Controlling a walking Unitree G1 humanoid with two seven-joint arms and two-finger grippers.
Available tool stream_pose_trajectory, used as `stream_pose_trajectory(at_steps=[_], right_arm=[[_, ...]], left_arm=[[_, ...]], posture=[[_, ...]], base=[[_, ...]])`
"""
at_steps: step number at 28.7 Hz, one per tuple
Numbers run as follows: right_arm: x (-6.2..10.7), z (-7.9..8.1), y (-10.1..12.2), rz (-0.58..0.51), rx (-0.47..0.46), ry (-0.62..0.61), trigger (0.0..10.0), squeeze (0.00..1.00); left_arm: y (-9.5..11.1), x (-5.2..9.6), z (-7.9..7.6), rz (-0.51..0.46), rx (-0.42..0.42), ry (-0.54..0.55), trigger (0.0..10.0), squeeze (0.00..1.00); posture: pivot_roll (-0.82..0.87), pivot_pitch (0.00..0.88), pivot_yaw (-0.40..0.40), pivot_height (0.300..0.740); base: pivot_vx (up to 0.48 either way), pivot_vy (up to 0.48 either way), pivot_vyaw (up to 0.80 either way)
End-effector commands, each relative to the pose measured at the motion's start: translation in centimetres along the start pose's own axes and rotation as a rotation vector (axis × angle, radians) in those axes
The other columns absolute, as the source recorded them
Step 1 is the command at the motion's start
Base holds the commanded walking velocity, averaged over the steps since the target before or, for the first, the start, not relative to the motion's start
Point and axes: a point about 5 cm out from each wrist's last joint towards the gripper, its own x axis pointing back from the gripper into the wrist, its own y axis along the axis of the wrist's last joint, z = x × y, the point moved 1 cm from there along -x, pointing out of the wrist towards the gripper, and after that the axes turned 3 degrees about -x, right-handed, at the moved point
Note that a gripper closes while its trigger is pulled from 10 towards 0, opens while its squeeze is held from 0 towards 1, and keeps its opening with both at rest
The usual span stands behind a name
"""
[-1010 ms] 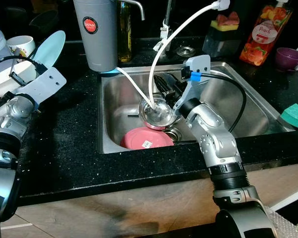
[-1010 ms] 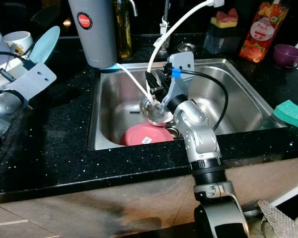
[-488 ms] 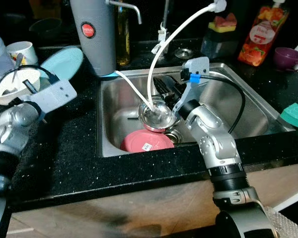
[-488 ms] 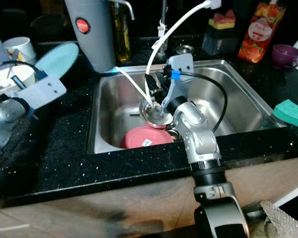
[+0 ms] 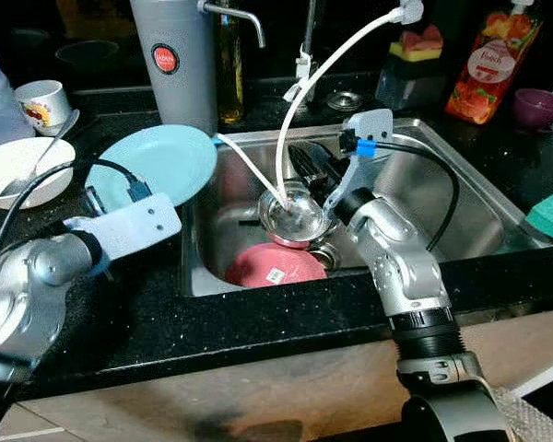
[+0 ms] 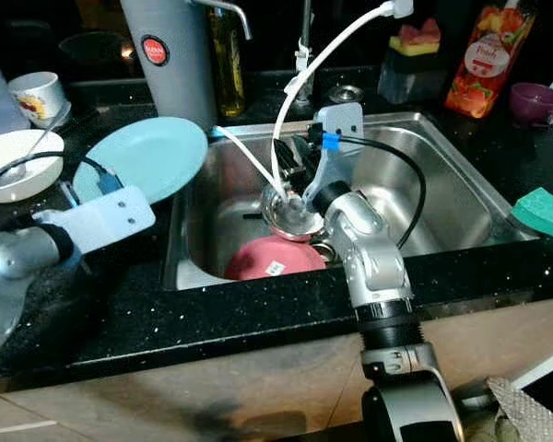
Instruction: Kitchen organization
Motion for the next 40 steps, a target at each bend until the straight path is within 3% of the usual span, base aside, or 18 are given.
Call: stream_pose_trajectory(at_steps=[1, 7, 11, 14, 15, 17, 19, 21, 29, 34, 40], right_arm=[[0.2, 0.0, -0.3, 0.008, -0.015, -0.004, 10.0, 0.0], [0.2, 0.0, -0.3, 0.006, -0.019, -0.006, 10.0, 0.0], [0.2, -0.1, -0.2, 0.002, -0.024, -0.007, 10.0, 0.0], [0.2, -0.1, -0.2, -0.001, -0.027, -0.009, 10.0, 0.0], [0.2, -0.1, -0.1, -0.007, -0.03, -0.012, 10.0, 0.0], [0.1, -0.1, 0.0, -0.014, -0.031, -0.017, 10.0, 0.0], [0.1, -0.1, 0.0, -0.014, -0.031, -0.017, 10.0, 0.0], [0.1, -0.2, 0.2, -0.024, -0.032, -0.025, 10.0, 0.0], [0.2, -0.4, 0.5, -0.039, -0.026, -0.037, 10.0, 0.0], [0.3, -0.7, 0.6, -0.049, -0.02, -0.058, 10.0, 0.0], [0.3, -1.0, 0.7, -0.054, -0.017, -0.072, 10.0, 0.0]], left_arm=[[-0.3, -0.2, -3.7, 0.026, 0.053, -0.24, 0.0, 0.0], [0.3, 0.6, -3.8, 0.034, 0.059, -0.236, 0.0, 0.0], [0.8, 0.4, -2.5, 0.018, 0.093, -0.118, 0.0, 0.0], [2.1, -0.2, -1.1, -0.072, 0.096, 0.014, 0.0, 0.0], [4.0, -0.5, -0.2, -0.189, 0.103, 0.118, 0.0, 0.0], [5.6, -0.7, 0.2, -0.303, 0.09, 0.181, 0.0, 0.0], [5.6, -0.7, 0.2, -0.303, 0.09, 0.181, 0.0, 0.0], [7.2, -1.0, 0.5, -0.418, 0.114, 0.246, 0.0, 0.0], [8.9, -2.1, 1.2, -0.515, 0.161, 0.318, 0.0, 0.0], [10.2, -3.0, 2.5, -0.652, 0.287, 0.374, 0.0, 0.0], [11.2, -3.0, 3.2, -0.715, 0.326, 0.391, 0.0, 0.0]], posture=[[0.04, 0.08, -0.035, 0.74], [0.04, 0.079, -0.034, 0.74], [0.04, 0.075, -0.032, 0.74], [0.04, 0.072, -0.033, 0.74], [0.04, 0.072, -0.034, 0.74], [0.04, 0.071, -0.033, 0.74], [0.04, 0.071, -0.033, 0.74], [0.03, 0.067, -0.031, 0.74], [0.03, 0.061, -0.026, 0.74], [0.03, 0.061, -0.024, 0.74], [0.03, 0.064, -0.02, 0.74]], base=[[0.0, 0.0, 0.0], [0.0, 0.0, 0.0], [0.0, 0.0, 0.0], [0.0, 0.0, 0.0], [0.0, 0.0, 0.0], [0.0, 0.0, 0.0], [0.0, 0.0, 0.0], [0.0, 0.0, 0.0], [0.0, 0.0, 0.0], [0.0, 0.0, 0.0], [0.0, 0.0, 0.0]])
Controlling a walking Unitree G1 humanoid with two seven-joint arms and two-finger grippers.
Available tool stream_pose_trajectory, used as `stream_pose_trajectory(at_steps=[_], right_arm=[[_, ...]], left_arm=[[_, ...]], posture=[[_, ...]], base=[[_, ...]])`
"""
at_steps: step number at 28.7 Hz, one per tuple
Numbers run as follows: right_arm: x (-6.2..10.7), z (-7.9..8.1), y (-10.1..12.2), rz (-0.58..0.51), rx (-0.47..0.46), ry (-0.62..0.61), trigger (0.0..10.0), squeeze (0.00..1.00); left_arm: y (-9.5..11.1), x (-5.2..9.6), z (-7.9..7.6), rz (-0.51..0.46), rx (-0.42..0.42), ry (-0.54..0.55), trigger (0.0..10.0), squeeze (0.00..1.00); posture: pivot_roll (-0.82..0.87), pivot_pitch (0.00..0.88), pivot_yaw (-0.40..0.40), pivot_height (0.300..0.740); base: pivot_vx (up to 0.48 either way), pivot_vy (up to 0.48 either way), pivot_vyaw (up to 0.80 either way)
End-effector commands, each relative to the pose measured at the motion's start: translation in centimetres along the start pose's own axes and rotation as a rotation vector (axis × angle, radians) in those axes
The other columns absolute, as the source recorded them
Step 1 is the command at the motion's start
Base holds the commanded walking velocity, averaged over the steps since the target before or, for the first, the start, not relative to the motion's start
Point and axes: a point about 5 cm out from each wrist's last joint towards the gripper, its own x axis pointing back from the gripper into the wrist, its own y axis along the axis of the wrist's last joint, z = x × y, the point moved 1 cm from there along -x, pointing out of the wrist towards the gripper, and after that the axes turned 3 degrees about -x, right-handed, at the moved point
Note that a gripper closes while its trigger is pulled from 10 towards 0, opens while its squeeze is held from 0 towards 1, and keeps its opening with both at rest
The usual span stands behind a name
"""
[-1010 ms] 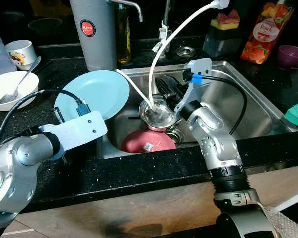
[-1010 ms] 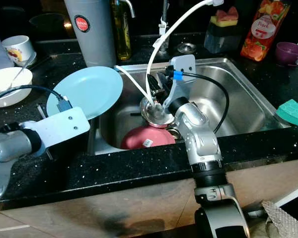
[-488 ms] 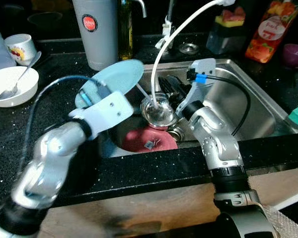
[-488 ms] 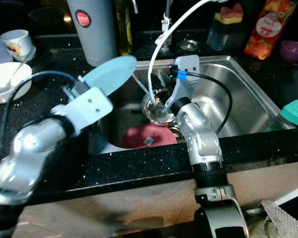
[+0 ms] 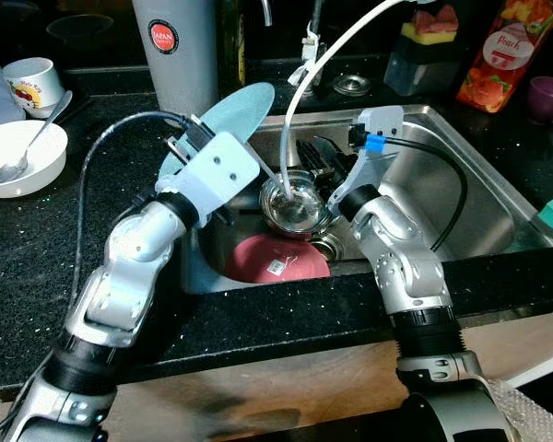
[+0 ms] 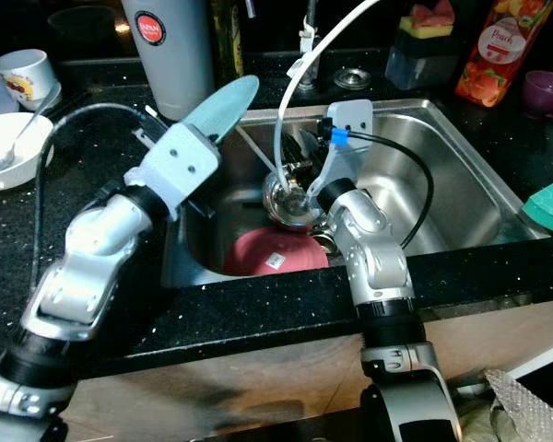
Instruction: Kitchen organization
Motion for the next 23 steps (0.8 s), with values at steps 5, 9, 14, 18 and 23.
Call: stream_pose_trajectory(at_steps=[5, 9, 14, 18, 23], right_arm=[[0.1, -0.4, 0.4, -0.025, 0.011, -0.018, 10.0, 0.0], [0.1, -0.8, 0.6, -0.034, 0.018, -0.04, 10.0, 0.0], [0.2, -2.2, 1.4, -0.071, 0.036, -0.133, 10.0, 0.0], [0.4, -3.0, 1.6, -0.083, 0.045, -0.182, 10.0, 0.0], [0.4, -2.7, 1.1, -0.03, 0.069, -0.131, 10.0, 0.0]], left_arm=[[1.8, -1.1, 1.1, -0.135, 0.149, 0.066, 0.0, 0.0], [2.8, -1.3, 1.9, -0.205, 0.264, 0.11, 0.0, 0.0], [2.7, -1.5, 2.6, -0.206, 0.343, 0.134, 0.0, 0.0], [-0.3, -1.1, 1.7, -0.054, 0.347, 0.117, 0.0, 0.0], [-2.7, -0.6, -0.2, 0.031, 0.37, 0.051, 0.0, 0.0]], posture=[[0.03, 0.069, -0.022, 0.74], [0.03, 0.07, -0.021, 0.74], [0.03, 0.068, -0.019, 0.74], [0.03, 0.07, -0.018, 0.74], [0.03, 0.072, -0.021, 0.74]], base=[[0.0, 0.0, 0.0], [0.0, 0.0, 0.0], [0.0, 0.0, 0.0], [0.0, 0.0, 0.0], [0.0, 0.0, 0.0]])
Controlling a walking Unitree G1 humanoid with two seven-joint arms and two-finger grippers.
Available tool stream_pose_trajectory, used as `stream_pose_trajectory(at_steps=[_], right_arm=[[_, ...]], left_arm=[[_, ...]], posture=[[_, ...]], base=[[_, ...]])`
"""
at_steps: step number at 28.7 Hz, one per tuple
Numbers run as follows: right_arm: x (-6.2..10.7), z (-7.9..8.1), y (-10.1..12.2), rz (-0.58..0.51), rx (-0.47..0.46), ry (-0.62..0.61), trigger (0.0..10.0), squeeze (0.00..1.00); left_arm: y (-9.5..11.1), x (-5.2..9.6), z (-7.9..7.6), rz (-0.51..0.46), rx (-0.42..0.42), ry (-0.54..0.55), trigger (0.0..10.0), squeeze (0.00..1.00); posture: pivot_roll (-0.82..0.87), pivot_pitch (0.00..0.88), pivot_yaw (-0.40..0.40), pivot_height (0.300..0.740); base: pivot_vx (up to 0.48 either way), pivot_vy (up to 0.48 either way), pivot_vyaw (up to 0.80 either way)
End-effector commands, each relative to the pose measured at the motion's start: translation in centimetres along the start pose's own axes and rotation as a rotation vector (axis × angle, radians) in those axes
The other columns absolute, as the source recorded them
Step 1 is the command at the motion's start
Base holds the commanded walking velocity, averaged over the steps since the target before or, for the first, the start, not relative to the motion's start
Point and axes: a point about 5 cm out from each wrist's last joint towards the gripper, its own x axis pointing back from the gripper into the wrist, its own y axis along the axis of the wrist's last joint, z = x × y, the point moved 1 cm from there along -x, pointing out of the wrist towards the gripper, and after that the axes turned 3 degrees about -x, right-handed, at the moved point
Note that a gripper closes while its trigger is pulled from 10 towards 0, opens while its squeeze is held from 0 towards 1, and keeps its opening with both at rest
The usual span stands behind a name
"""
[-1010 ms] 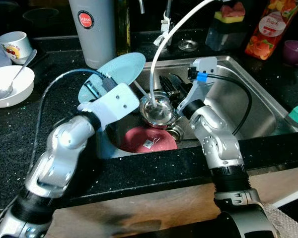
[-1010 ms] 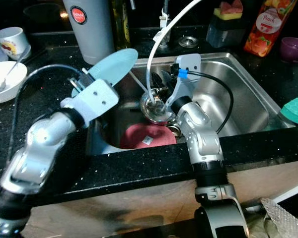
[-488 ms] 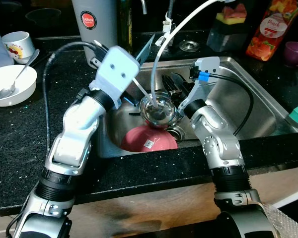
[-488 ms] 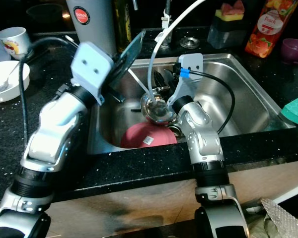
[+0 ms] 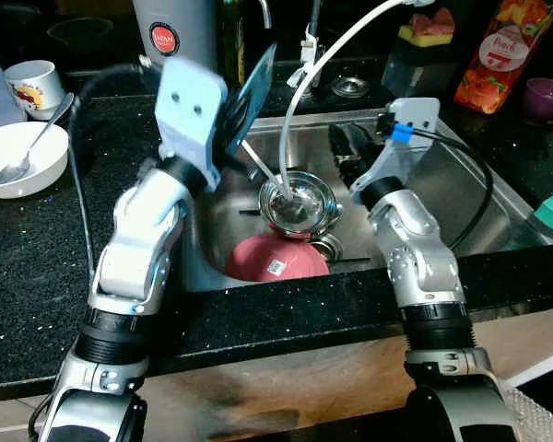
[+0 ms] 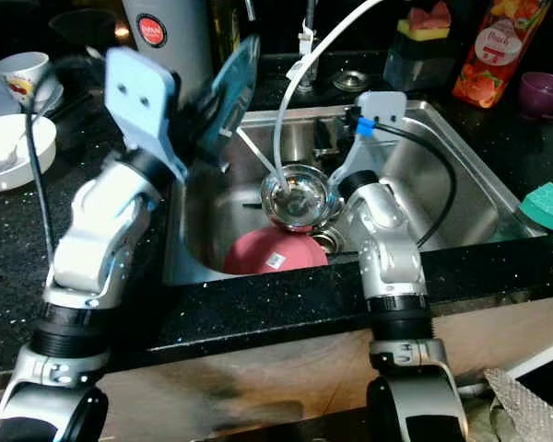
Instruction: Kitchen organization
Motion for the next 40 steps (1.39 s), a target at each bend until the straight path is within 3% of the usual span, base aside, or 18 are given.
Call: stream_pose_trajectory(at_steps=[1, 9, 15, 16, 17, 21, 22, 23, 24, 30, 31, 34, 35, 37, 38, 39, 40], right_arm=[[-0.1, 0.5, -0.7, 0.054, 0.027, 0.05, 10.0, 0.0], [-0.1, 0.2, -1.3, 0.1, 0.05, 0.036, 10.0, 0.0], [0.0, 0.3, -1.4, 0.101, 0.048, 0.036, 10.0, 0.0], [0.0, 0.3, -1.4, 0.102, 0.048, 0.037, 10.0, 0.0], [0.0, 0.4, -1.5, 0.102, 0.048, 0.038, 10.0, 0.0], [0.0, 0.4, -1.5, 0.105, 0.047, 0.045, 10.0, 0.0], [-0.1, 0.5, -1.5, 0.105, 0.046, 0.046, 10.0, 0.0], [-0.1, 0.5, -1.5, 0.105, 0.046, 0.046, 10.0, 0.0], [-0.1, 0.5, -1.5, 0.105, 0.045, 0.047, 10.0, 0.0], [-0.1, 0.6, -1.5, 0.103, 0.043, 0.051, 10.0, 0.0], [-0.2, 0.7, -1.5, 0.101, 0.041, 0.053, 10.0, 0.0], [-0.2, 0.9, -1.3, 0.094, 0.036, 0.065, 10.0, 0.0], [-0.2, 0.9, -1.3, 0.094, 0.036, 0.065, 10.0, 0.0], [-0.2, 1.1, -1.3, 0.093, 0.033, 0.074, 10.0, 0.0], [-0.2, 1.1, -1.3, 0.093, 0.033, 0.074, 10.0, 0.0], [-0.2, 1.1, -1.3, 0.095, 0.031, 0.081, 10.0, 0.0], [-0.1, 1.3, -1.4, 0.096, 0.028, 0.089, 10.0, 0.0]], left_arm=[[-1.5, 0.3, -0.5, 0.058, -0.009, -0.042, 0.0, 0.0], [-3.1, 0.1, -1.5, 0.091, 0.101, -0.068, 0.0, 0.0], [-3.1, -0.4, -1.7, 0.097, 0.088, -0.085, 0.0, 0.0], [-3.1, -0.5, -1.7, 0.098, 0.08, -0.088, 0.0, 0.09], [-3.1, -0.5, -1.7, 0.1, 0.078, -0.094, 10.0, 1.0], [-2.9, -0.8, -1.3, 0.103, 0.041, -0.072, 10.0, 1.0], [-2.8, -0.9, -1.1, 0.101, 0.031, -0.061, 10.0, 0.94], [-2.8, -0.9, -1.1, 0.101, 0.031, -0.061, 10.0, 0.94], [-2.6, -1.0, -0.8, 0.1, 0.016, -0.052, 10.0, 0.0], [-2.1, -1.3, -0.2, 0.102, -0.016, -0.041, 10.0, 0.0], [-1.9, -1.5, 0.5, 0.126, -0.065, -0.011, 10.0, 0.0], [-1.6, -1.3, 4.9, 0.246, -0.409, 0.103, 10.0, 0.0], [-1.6, -1.3, 4.9, 0.246, -0.409, 0.103, 10.0, 0.0], [-1.8, -0.4, 7.4, 0.343, -0.598, 0.108, 10.0, 0.0], [-1.8, -0.4, 7.4, 0.343, -0.598, 0.108, 10.0, 0.0], [-1.8, 0.2, 8.8, 0.399, -0.644, 0.116, 10.0, 0.58], [-1.9, 1.0, 10.0, 0.452, -0.679, 0.128, 10.0, 1.0]], posture=[[0.03, 0.072, -0.021, 0.74], [0.03, 0.071, -0.017, 0.74], [0.03, 0.071, -0.012, 0.74], [0.03, 0.071, -0.012, 0.74], [0.03, 0.071, -0.014, 0.74], [0.03, 0.071, -0.013, 0.74], [0.03, 0.071, -0.013, 0.74], [0.03, 0.071, -0.013, 0.74], [0.03, 0.07, -0.017, 0.74], [0.03, 0.068, -0.018, 0.74], [0.03, 0.067, -0.018, 0.74], [0.03, 0.064, -0.018, 0.74], [0.03, 0.064, -0.018, 0.74], [0.03, 0.063, -0.021, 0.74], [0.03, 0.063, -0.021, 0.74], [0.03, 0.063, -0.022, 0.74], [0.03, 0.061, -0.026, 0.74]], base=[[0.0, 0.0, 0.0], [0.0, 0.0, 0.0], [0.0, 0.0, 0.0], [0.0, 0.0, 0.0], [0.0, 0.0, 0.0], [0.0, 0.0, 0.0], [0.0, 0.0, 0.0], [0.0, 0.0, 0.0], [0.0, 0.0, 0.0], [0.0, 0.0, 0.0], [0.0, 0.0, 0.0], [0.0, 0.0, 0.0], [0.0, 0.0, 0.0], [0.0, 0.0, 0.0], [0.0, 0.0, 0.0], [0.0, 0.0, 0.0], [0.0, 0.0, 0.0]])
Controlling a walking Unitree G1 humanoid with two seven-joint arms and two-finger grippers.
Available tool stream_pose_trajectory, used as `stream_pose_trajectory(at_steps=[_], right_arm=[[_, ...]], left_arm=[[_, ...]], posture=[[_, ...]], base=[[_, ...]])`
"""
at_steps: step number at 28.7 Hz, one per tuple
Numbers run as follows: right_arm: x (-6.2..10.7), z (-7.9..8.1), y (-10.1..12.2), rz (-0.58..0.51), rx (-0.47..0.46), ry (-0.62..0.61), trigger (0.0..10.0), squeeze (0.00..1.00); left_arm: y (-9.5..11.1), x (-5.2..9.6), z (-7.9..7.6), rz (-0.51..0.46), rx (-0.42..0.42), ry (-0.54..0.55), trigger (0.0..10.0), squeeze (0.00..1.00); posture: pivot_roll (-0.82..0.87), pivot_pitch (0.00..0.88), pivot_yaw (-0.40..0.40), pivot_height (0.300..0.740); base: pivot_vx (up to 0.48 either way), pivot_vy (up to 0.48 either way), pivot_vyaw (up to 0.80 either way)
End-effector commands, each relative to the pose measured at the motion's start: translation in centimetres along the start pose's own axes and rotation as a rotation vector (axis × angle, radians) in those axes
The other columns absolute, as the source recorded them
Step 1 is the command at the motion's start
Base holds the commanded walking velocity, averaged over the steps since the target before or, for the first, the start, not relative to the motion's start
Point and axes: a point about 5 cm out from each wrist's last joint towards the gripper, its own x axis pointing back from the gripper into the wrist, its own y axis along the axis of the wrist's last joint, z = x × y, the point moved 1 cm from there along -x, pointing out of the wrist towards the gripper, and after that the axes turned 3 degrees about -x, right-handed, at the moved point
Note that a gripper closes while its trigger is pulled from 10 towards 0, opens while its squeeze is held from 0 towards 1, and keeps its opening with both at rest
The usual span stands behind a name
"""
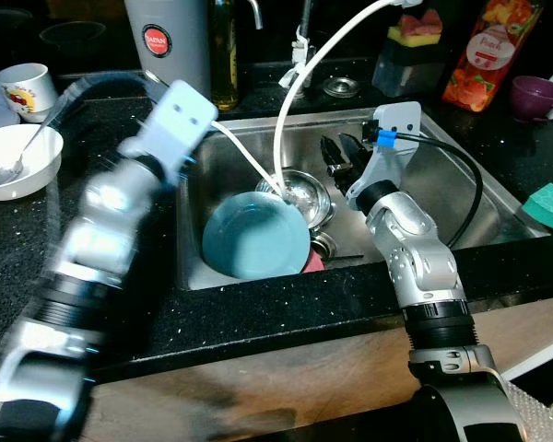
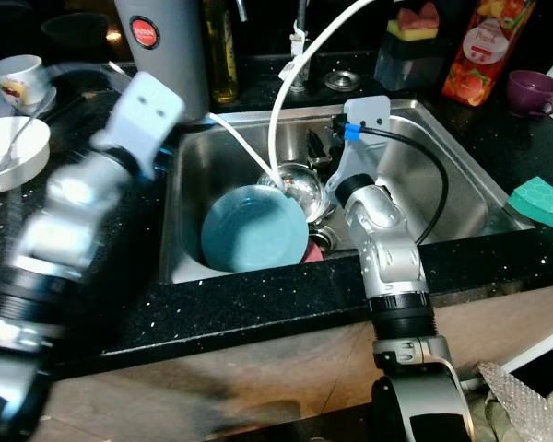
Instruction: Kitchen organization
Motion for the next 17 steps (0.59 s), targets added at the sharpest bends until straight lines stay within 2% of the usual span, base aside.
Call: stream_pose_trajectory(at_steps=[1, 5, 6, 10, 11, 13, 17], right_arm=[[-0.1, 0.6, -0.3, 0.018, -0.007, 0.03, 10.0, 0.0], [-0.1, 0.8, -0.3, 0.021, -0.01, 0.044, 10.0, 0.0], [-0.2, 0.9, -0.3, 0.022, -0.011, 0.05, 10.0, 0.0], [-0.2, 1.2, -0.4, 0.026, -0.014, 0.065, 10.0, 0.0], [-0.2, 1.2, -0.4, 0.026, -0.014, 0.065, 10.0, 0.0], [-0.2, 1.3, -0.4, 0.028, -0.015, 0.073, 10.0, 0.0], [-0.2, 1.4, -0.5, 0.029, -0.015, 0.078, 10.0, 0.0]], left_arm=[[-1.8, 0.5, 0.7, 0.099, -0.062, -0.026, 10.0, 1.0], [-3.4, 1.3, 2.2, 0.192, -0.155, -0.014, 10.0, 1.0], [-4.0, 1.5, 2.5, 0.233, -0.185, -0.013, 10.0, 0.0], [-5.6, 2.2, 3.0, 0.344, -0.208, -0.02, 10.0, 0.0], [-5.6, 2.2, 3.0, 0.344, -0.208, -0.02, 10.0, 0.0], [-6.7, 2.6, 3.0, 0.432, -0.179, -0.013, 10.0, 0.0], [-7.7, 3.0, 2.9, 0.509, -0.153, -0.018, 10.0, 0.0]], posture=[[0.03, 0.061, -0.027, 0.74], [0.03, 0.06, -0.03, 0.74], [0.04, 0.057, -0.035, 0.74], [0.04, 0.054, -0.039, 0.74], [0.04, 0.054, -0.039, 0.74], [0.04, 0.05, -0.04, 0.74], [0.04, 0.05, -0.04, 0.74]], base=[[0.0, 0.0, 0.0], [0.0, 0.0, 0.0], [0.0, 0.0, 0.0], [0.0, 0.0, 0.0], [0.0, 0.0, 0.0], [0.0, 0.0, 0.0], [0.0, 0.0, 0.0]])
